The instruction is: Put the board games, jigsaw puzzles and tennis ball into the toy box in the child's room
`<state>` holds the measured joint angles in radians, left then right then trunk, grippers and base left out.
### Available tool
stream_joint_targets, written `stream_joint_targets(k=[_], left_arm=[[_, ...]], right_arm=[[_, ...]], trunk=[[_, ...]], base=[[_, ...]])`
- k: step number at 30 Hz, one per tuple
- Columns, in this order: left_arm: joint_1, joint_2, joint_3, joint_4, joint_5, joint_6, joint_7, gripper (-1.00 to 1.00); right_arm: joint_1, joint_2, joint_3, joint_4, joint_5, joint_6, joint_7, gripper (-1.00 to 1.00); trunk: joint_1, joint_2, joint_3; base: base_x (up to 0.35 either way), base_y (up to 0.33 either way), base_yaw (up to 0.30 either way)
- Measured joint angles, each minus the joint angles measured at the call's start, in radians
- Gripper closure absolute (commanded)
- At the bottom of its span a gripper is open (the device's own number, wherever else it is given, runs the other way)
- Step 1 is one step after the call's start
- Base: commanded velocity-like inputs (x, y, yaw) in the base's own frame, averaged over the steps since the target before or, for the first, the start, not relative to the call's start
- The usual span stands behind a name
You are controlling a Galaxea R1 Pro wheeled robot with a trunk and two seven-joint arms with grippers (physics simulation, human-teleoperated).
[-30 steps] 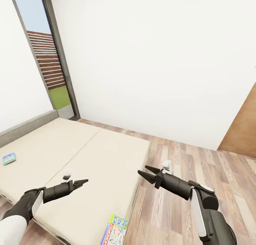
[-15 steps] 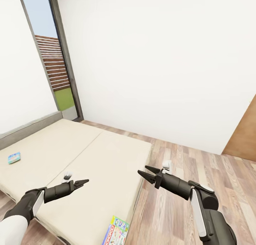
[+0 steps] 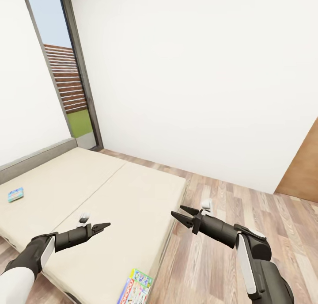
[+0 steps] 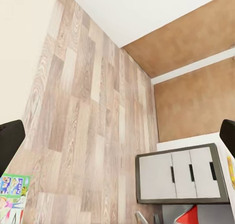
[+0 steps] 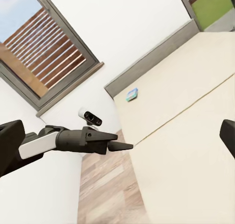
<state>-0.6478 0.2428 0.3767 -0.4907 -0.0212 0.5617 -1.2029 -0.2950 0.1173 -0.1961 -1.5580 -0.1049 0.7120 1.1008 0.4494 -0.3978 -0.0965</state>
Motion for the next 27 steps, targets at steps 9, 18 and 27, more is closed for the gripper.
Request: stream_joint_targets(k=[9,18,27], left_arm=[[0.000,0.000,0.000,0.000,0.000,0.000,0.000,-1.00],[0.000,-0.001,0.000,0.000,0.001,0.000,0.016,-1.00],[0.000,-0.004,0.000,0.000,0.001,0.000,0.021,-1.00]], right_arm=[[0.000,0.000,0.000,0.000,0.000,0.000,0.000,-1.00],[0.000,0.000,0.000,0.000,0.000,0.000,0.000,-1.00],[0.000,0.000,0.000,0.000,0.000,0.001,0.000,-1.00]], trunk=[[0.000,0.000,0.004],[0.000,0.000,0.009],[0.000,0.000,0.015]], base=[[0.000,-0.004,0.207],[0.000,0.000,0.266],[0.000,0.000,0.269]])
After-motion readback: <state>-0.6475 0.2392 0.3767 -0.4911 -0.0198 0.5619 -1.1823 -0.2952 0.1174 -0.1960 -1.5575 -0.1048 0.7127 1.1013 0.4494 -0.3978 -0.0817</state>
